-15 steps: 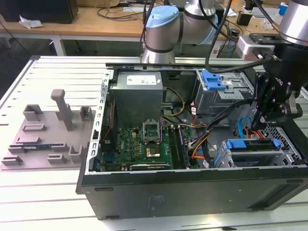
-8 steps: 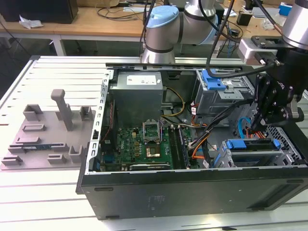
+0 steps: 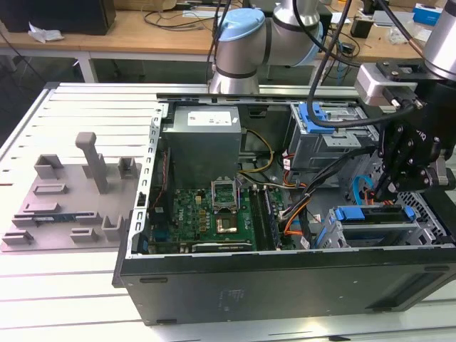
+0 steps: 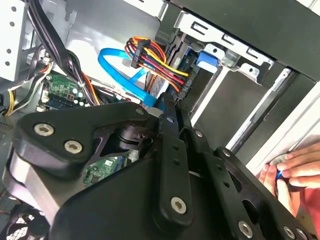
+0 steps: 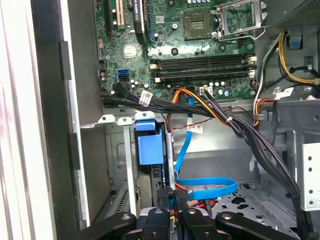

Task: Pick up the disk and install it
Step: 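Insert the second disk wire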

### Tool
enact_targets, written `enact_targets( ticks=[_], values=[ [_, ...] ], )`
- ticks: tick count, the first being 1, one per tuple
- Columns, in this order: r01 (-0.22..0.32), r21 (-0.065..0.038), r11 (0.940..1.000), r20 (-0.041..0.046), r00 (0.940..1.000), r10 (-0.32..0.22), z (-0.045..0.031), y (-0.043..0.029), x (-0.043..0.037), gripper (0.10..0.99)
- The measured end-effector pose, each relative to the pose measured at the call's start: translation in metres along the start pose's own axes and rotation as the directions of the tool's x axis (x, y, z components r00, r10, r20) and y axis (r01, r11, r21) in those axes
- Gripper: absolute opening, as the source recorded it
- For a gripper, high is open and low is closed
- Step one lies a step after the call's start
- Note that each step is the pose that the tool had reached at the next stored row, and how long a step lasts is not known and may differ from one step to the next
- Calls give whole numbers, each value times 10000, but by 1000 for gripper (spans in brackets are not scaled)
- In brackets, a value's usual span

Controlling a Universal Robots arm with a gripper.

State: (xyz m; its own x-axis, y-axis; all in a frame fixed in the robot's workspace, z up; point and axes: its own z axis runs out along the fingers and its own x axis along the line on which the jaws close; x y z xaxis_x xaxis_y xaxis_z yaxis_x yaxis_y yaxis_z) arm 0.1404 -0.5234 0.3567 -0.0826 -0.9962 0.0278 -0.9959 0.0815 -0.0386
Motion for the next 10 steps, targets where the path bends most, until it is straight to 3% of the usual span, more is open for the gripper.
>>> enact_targets(
  ticks=[10],
  values=[
    [22,0,10000,0,10000,-22,2,-3,37,161]
  ],
)
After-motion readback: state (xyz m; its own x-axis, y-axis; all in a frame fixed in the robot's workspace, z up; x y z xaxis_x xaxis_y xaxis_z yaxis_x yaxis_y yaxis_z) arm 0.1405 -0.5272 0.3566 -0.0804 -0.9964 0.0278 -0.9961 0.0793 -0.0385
